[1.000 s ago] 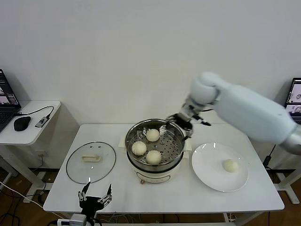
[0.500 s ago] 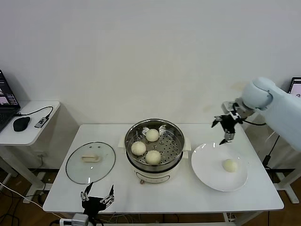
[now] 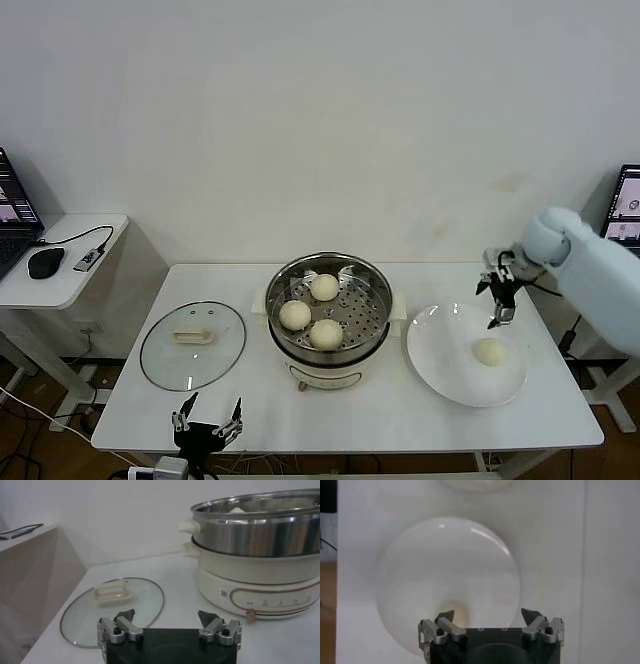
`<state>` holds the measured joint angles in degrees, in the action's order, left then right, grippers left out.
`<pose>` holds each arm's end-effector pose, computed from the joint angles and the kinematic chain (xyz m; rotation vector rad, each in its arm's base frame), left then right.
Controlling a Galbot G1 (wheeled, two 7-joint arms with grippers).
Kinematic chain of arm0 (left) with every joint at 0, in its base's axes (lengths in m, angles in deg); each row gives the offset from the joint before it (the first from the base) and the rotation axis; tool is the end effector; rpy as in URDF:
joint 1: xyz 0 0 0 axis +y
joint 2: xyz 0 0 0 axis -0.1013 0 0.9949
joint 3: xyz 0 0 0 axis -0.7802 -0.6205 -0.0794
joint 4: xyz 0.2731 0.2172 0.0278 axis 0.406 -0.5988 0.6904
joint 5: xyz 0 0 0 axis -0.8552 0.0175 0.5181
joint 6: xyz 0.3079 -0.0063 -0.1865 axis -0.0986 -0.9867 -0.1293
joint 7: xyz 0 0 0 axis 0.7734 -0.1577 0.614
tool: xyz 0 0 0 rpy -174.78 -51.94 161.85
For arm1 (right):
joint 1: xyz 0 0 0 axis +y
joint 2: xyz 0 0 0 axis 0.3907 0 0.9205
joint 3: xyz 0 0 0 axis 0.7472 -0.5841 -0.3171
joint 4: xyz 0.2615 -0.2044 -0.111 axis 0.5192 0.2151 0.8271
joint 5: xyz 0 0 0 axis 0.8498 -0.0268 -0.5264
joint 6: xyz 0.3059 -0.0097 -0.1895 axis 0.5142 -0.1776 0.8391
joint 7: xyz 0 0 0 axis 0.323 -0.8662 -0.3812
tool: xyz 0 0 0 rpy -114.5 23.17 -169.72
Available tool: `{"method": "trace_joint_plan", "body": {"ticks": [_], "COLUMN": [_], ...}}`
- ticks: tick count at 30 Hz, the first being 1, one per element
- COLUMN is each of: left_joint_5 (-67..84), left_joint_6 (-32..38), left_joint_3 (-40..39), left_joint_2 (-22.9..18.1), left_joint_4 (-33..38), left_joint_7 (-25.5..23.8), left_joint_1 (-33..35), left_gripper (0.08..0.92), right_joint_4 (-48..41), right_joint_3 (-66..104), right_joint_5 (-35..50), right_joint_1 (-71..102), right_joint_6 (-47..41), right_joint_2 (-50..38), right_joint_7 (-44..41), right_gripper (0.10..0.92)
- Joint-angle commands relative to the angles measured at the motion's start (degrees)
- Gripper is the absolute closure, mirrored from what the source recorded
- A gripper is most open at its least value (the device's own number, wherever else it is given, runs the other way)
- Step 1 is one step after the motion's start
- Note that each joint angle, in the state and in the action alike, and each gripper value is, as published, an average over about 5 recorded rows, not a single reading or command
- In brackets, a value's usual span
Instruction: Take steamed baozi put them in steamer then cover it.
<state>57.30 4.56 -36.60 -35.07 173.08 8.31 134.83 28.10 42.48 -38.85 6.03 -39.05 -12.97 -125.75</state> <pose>0.1366 0.0288 -0.3204 -0.0728 -2.7142 -0.2113 0.5545 -0.1959 -0.1401 1.1677 -1.3431 1.3316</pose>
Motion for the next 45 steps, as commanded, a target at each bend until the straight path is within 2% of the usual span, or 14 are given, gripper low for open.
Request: {"method": "trace_joint_plan", "body": {"ticks": [1,12,45], "left_joint_5": [-0.11,-0.89,-0.95], "left_joint_6": [0.07,0.24,0.28], "left_joint_3": [-0.03,-0.72,-0.64], "left_joint_2": [-0.04,-0.47,-0.60], "left_joint_4": [-0.29,0.08,-0.87], "left_joint_7": [-0.03,-0.11,-0.14], "left_joint_1": [0.18,0.58,0.14], "left_gripper": [0.177,0.177,0.177], "right_joint_4": [-6.49,-5.93,-7.90], "right_joint_3": [4.83,7.27,8.89], "right_joint_5": [-6.78,-8.12,-9.50], "right_joint_1": [7.12,10.65,12.69], "right_joint_6": [1.91,0.99,1.89], "right_joint_2": [2.93,2.82,4.37], "right_joint_7": [0.22,3.64,5.49], "right_gripper": [0.203,0.203,0.203]}}
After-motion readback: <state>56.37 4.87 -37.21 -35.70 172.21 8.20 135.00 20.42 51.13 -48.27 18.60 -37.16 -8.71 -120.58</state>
